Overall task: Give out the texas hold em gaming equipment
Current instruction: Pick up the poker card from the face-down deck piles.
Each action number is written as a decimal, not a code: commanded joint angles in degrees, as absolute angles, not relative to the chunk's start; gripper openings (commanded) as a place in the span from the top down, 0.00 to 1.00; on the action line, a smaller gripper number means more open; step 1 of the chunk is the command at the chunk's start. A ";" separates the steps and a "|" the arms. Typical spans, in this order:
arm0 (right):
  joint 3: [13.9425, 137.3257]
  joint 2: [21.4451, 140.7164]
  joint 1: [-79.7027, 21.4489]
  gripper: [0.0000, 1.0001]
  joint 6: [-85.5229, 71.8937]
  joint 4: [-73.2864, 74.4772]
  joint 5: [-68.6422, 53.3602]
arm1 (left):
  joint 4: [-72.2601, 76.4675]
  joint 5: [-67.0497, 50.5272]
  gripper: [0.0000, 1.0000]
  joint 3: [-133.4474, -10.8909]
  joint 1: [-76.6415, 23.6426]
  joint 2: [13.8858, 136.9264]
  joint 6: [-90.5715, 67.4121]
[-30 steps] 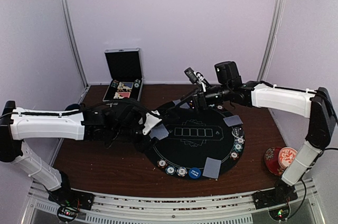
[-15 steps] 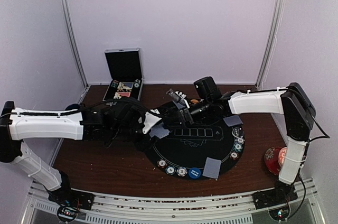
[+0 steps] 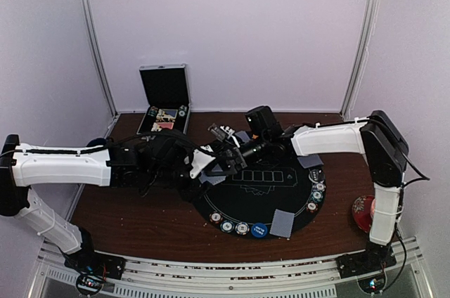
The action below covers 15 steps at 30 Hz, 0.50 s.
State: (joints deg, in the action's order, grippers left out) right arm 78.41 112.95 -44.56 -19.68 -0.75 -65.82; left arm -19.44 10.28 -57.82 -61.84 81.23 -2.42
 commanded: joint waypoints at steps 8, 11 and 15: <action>81.52 114.37 -43.24 0.52 -17.77 4.12 -62.04 | -16.79 9.62 0.36 -58.04 -61.96 80.16 -1.71; 81.30 113.80 -41.98 0.56 -17.66 4.75 -61.66 | -16.75 9.67 0.36 -58.00 -61.96 80.22 -1.68; 81.49 113.31 -40.98 0.59 -15.98 7.20 -61.69 | -16.74 9.72 0.36 -57.97 -61.96 80.45 -1.68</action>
State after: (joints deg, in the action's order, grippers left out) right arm 80.71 114.10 -43.09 -18.55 3.05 -65.23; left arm -20.43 10.33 -57.58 -61.80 81.32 -2.39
